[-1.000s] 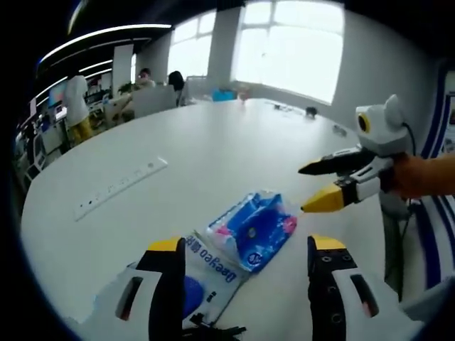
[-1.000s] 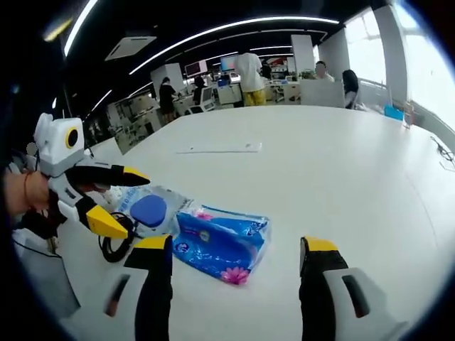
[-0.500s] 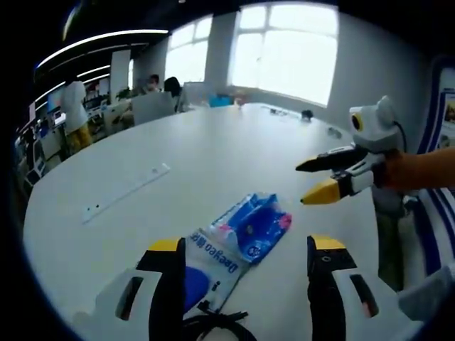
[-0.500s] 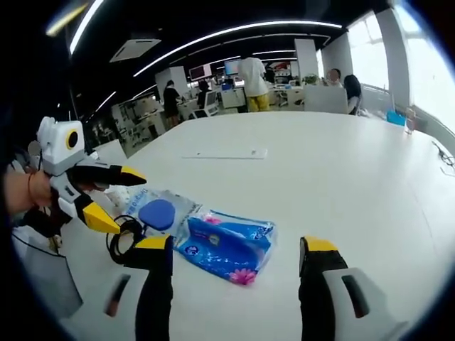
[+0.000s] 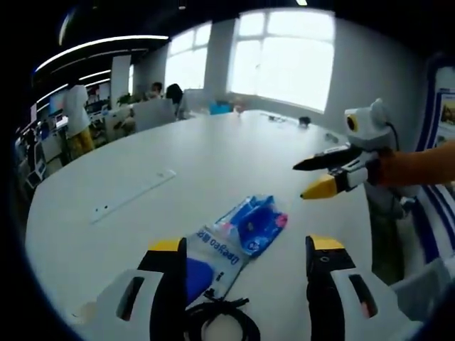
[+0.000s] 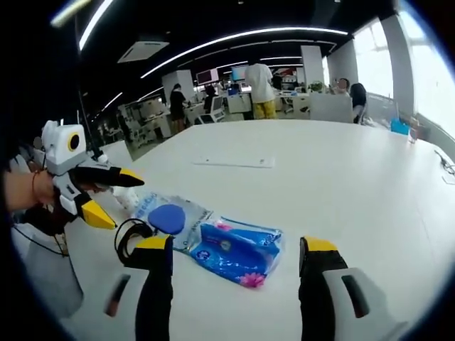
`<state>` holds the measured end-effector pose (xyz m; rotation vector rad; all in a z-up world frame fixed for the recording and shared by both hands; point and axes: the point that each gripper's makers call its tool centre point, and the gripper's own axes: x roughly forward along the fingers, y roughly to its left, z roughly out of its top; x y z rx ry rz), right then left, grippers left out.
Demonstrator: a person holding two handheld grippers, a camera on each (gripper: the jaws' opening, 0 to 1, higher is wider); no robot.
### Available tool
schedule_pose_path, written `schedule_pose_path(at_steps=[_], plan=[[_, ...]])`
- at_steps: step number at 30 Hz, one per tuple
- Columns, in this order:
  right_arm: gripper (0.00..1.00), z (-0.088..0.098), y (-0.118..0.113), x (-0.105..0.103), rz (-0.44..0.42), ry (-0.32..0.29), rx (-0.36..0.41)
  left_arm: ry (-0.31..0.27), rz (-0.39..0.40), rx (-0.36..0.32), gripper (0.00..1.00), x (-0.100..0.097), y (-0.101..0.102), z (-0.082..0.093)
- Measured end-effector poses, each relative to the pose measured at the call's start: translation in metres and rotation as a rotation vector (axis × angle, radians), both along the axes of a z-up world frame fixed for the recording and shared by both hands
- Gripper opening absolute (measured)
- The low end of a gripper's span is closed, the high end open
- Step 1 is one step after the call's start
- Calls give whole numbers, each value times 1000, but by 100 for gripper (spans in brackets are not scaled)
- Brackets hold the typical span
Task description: Arrange the tabletop items into an orderly group along one side of the table until the central work area is clear of visible clutter.
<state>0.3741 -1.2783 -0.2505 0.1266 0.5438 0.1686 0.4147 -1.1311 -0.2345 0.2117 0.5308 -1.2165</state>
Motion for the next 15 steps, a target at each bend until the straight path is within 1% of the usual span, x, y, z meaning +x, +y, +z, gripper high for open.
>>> schedule_pose_path(at_steps=[6,15], plan=[[71,7,10,0,3,-15,1,-6,12,1,64,0,17,3],[70,17,36,1,25,-34,3,-11,32,0,63,-6,48,7]])
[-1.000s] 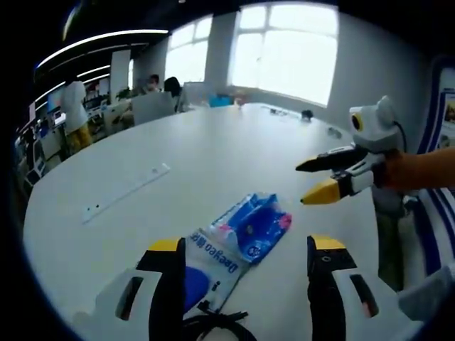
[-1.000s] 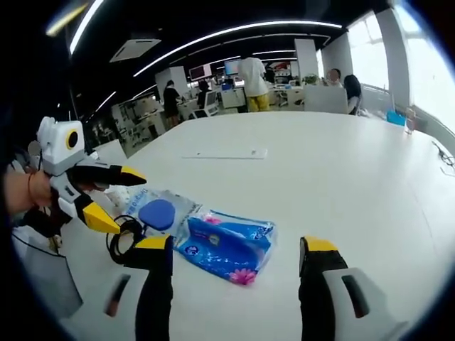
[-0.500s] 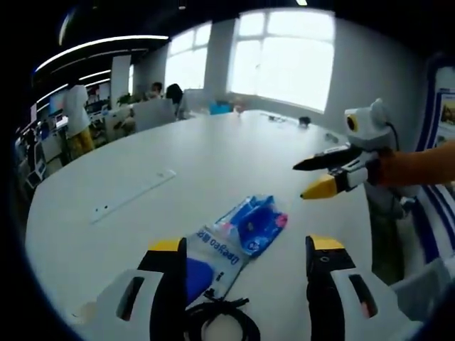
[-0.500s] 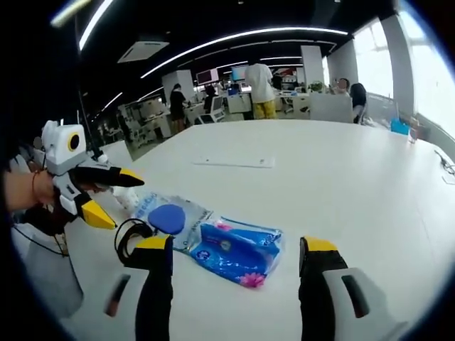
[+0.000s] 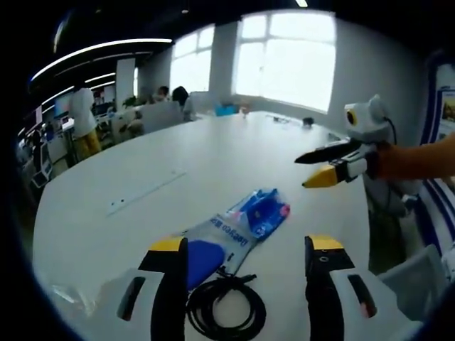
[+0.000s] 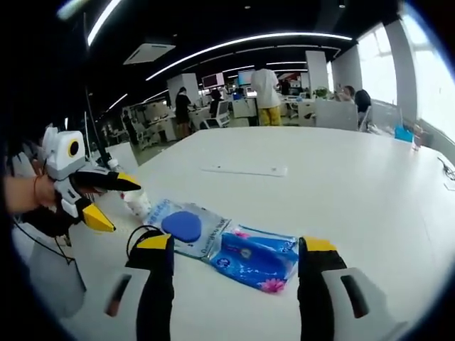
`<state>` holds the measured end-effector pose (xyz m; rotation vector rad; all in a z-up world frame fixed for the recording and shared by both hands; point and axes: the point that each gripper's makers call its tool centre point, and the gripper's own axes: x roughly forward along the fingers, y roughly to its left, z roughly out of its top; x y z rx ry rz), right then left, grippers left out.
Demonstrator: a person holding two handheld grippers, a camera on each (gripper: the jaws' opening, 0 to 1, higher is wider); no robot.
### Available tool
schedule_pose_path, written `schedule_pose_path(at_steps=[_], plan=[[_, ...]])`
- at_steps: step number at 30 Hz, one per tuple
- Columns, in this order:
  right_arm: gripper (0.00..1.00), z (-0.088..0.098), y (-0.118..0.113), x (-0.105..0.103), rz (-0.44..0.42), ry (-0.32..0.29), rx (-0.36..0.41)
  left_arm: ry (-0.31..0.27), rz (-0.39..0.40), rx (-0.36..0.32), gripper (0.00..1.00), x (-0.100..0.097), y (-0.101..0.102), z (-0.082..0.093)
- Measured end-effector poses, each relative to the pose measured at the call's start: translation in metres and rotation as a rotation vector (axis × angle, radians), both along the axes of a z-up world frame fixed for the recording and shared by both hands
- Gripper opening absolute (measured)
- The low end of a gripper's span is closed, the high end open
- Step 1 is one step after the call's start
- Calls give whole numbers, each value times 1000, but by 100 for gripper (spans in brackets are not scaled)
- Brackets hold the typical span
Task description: Arrange the tabletop items into an orderly group along one side of the table until the central work area is clear of visible clutter.
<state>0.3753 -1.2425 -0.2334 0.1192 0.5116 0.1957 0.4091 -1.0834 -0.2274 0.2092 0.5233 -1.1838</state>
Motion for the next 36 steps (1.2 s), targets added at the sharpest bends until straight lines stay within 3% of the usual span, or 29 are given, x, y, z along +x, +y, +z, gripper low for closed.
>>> schedule_pose_path(at_steps=[19,36], plan=[[66,7,68,1,59,-13,10,-7,60,1,60,-7,59,1],[62,-19,137,-8,85,51,31,18,86,0,57,-8,94,-11]])
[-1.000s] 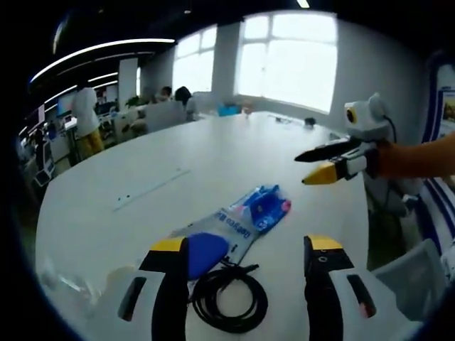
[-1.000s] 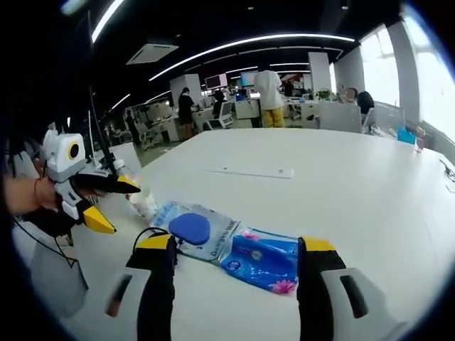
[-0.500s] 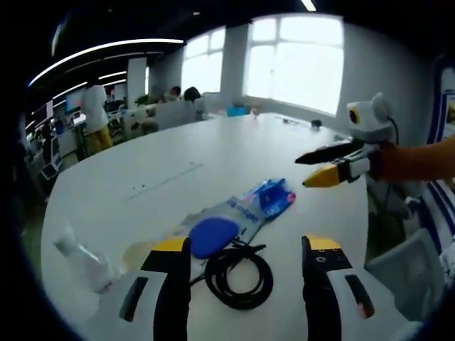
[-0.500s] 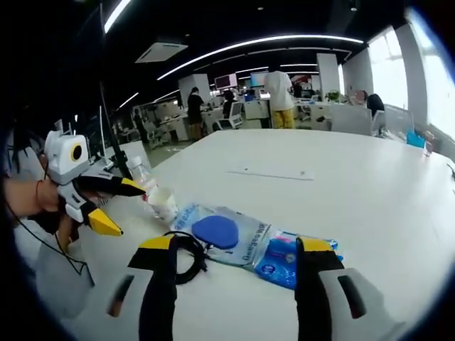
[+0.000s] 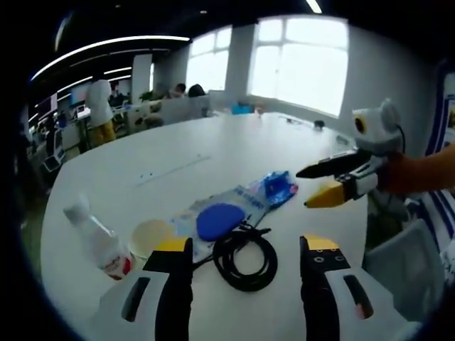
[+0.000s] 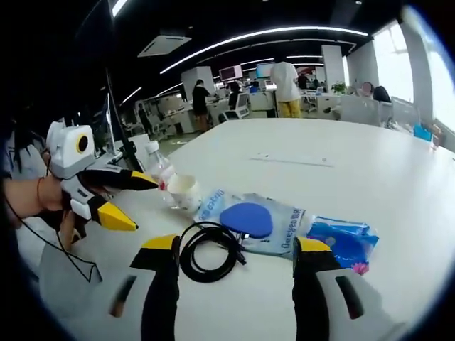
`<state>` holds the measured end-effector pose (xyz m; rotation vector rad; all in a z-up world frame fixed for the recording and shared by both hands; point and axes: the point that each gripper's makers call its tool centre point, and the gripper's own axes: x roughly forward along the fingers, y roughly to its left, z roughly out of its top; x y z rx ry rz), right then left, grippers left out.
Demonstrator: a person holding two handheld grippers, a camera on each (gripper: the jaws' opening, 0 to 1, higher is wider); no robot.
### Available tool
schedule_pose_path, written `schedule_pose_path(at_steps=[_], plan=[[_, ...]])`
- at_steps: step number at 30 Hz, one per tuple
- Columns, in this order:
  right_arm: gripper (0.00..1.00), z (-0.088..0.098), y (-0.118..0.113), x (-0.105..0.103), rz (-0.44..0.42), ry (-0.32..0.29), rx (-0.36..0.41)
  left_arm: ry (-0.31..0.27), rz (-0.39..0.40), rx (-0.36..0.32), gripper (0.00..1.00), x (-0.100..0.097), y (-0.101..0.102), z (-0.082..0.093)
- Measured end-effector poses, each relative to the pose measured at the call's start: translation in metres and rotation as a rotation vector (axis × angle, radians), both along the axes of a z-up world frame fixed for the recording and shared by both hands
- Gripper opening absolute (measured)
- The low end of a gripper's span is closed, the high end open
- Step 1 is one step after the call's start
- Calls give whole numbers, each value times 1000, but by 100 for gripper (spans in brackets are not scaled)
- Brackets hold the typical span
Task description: Arrange the tabletop items into an orderly group along one side of the table until the central work area is clear of visible clutter.
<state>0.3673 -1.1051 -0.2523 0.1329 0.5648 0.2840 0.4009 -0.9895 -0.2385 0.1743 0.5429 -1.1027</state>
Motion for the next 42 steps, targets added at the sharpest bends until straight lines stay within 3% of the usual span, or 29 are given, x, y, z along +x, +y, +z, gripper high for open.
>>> schedule_pose_path(at_steps=[16,25,42], plan=[[52,-35,29,-7,-52,92,8,35,5,-12,56,2,10,-15],[50,-45,30,-7,-82,121,10,56,9,-12,55,6,9,-24],[46,-68,30,-2,-118,194,29,125,19,19,53,10,2,-55]])
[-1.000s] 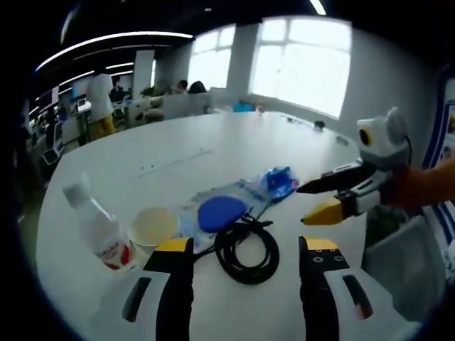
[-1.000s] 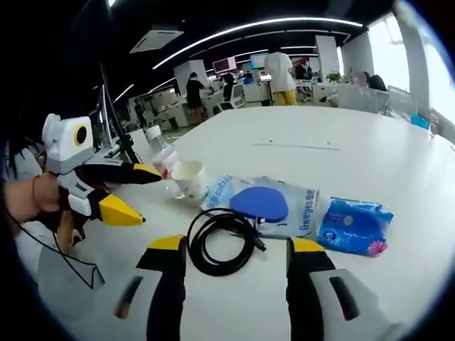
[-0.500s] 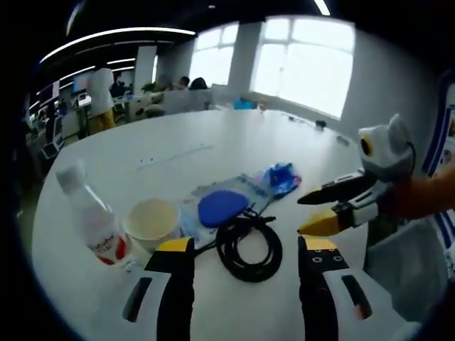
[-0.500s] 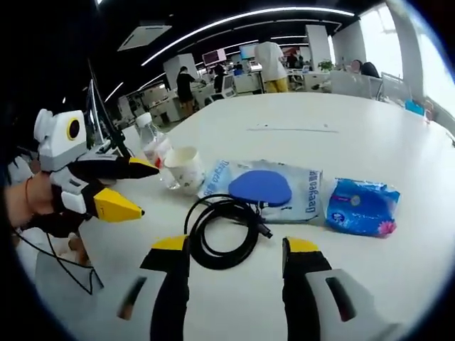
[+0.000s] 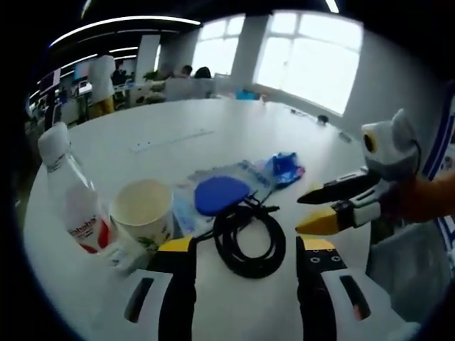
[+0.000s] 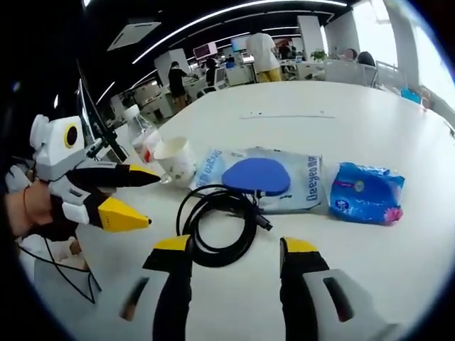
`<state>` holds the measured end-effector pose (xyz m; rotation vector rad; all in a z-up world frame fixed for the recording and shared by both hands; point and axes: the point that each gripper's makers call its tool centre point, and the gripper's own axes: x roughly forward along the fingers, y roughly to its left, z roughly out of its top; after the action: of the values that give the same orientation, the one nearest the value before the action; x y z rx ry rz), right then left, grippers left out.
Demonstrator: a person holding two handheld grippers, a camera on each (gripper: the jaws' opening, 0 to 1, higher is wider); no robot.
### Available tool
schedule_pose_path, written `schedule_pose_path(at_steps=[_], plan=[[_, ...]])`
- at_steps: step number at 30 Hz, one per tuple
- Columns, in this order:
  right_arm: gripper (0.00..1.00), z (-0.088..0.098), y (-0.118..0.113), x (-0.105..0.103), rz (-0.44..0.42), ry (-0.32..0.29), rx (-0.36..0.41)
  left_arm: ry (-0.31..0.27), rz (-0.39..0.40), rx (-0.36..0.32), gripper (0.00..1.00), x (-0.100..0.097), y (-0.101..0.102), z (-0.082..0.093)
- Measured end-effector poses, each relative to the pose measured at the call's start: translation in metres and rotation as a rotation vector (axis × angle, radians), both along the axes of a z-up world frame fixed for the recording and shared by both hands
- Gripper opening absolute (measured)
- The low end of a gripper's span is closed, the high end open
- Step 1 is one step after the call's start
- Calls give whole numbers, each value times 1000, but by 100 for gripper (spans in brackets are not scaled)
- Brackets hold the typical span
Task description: Arrange the tabletop items into an orderly group along one side of the table until the central work area is clear of visible clutter.
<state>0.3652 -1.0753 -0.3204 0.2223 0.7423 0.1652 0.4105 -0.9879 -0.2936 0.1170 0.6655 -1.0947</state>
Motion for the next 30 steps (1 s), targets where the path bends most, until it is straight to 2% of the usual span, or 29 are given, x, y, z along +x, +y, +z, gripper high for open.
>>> schedule_pose_path(at_steps=[16,30], plan=[[39,-15,-1,13,-20,36,42,77,42,17,49,10,-6,-26],[37,-24,2,20,-15,63,50,106,57,28,46,15,-8,-36]])
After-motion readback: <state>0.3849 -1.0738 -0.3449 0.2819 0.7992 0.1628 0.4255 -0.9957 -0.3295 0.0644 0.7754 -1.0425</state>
